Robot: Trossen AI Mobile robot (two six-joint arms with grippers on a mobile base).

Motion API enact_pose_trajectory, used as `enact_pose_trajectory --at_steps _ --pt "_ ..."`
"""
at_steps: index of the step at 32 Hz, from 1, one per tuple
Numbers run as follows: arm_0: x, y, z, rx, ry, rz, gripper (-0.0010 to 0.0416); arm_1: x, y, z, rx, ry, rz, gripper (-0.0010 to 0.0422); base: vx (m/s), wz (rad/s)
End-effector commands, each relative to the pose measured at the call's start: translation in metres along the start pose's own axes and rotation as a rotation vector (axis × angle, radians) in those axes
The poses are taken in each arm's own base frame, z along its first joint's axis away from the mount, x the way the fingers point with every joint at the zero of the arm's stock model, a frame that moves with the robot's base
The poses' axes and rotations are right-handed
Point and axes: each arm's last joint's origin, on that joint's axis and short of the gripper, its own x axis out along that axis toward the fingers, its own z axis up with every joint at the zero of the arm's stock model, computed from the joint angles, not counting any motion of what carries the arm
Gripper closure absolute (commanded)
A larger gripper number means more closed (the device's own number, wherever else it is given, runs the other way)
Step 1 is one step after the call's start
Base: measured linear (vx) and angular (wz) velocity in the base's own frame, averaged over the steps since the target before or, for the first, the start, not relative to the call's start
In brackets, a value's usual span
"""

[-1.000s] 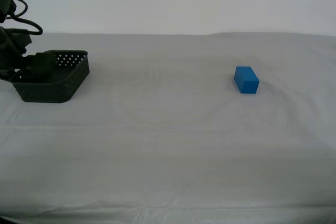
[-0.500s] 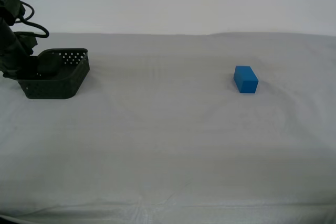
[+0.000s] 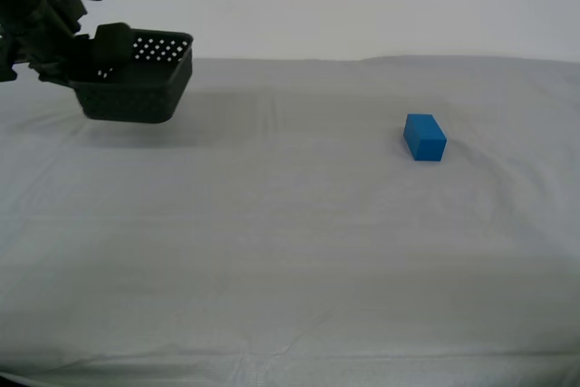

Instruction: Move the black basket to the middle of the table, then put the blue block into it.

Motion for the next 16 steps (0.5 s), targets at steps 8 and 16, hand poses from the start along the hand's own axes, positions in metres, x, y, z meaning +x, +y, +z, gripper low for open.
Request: enact_pose_trajectory --at_steps 8,16 --pt "0.000 0.000 -0.003 0.008 0.030 0.001 0.0406 0.006 -0.090 -0.006 0.112 0.015 -0.152 0.0413 0.000 0.000" --pt "0.000 0.001 -0.005 0.009 0.053 0.003 0.0406 0.049 -0.154 -0.008 0.207 0.094 -0.205 0.0412 0.000 0.000"
